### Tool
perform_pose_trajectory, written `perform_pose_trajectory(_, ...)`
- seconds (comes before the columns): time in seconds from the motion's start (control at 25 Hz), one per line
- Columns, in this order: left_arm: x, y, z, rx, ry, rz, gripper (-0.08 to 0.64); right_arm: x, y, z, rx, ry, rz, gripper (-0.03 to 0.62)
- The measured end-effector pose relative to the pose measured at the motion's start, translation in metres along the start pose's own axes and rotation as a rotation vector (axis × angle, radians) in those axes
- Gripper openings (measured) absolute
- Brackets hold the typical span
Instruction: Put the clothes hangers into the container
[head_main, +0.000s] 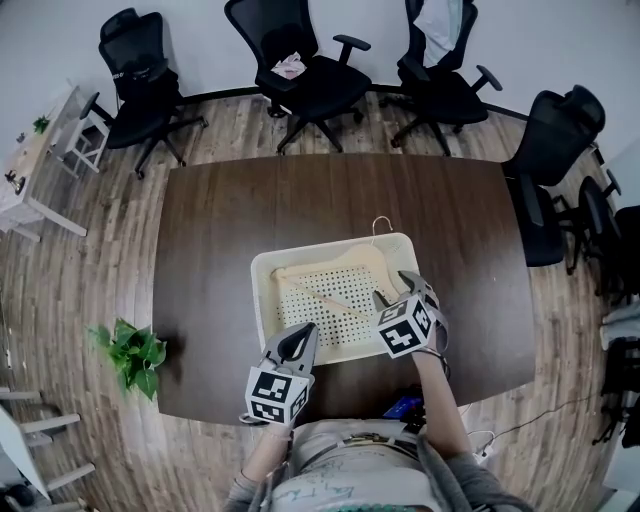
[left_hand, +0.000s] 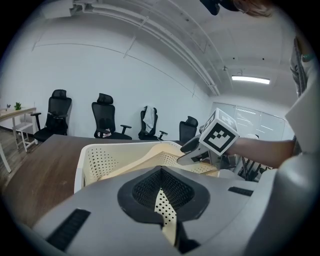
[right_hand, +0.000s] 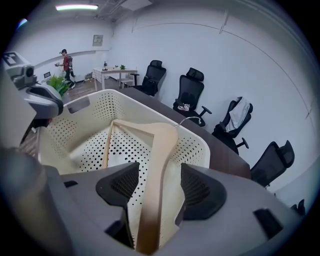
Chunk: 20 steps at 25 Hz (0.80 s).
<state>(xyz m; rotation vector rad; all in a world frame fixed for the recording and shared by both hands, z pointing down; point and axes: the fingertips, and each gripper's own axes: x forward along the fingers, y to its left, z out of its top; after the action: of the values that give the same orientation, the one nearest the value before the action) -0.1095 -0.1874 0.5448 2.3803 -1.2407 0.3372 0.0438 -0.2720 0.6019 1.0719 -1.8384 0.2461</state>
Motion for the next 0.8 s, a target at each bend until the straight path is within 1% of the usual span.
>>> perform_pose_trajectory(0.2, 0.001, -0.001, 0.0, 0.004, 0.002, 0.012, 0.011, -0.009, -0.001, 0.002, 0.033, -0.033, 0.024, 0.252)
perform_pose_trajectory(0.8, 0.003, 0.0, -0.005, 0.034, 0.032, 0.042, 0.011, -0.021, -0.011, -0.005, 0.074, -0.074, 0.014, 0.252)
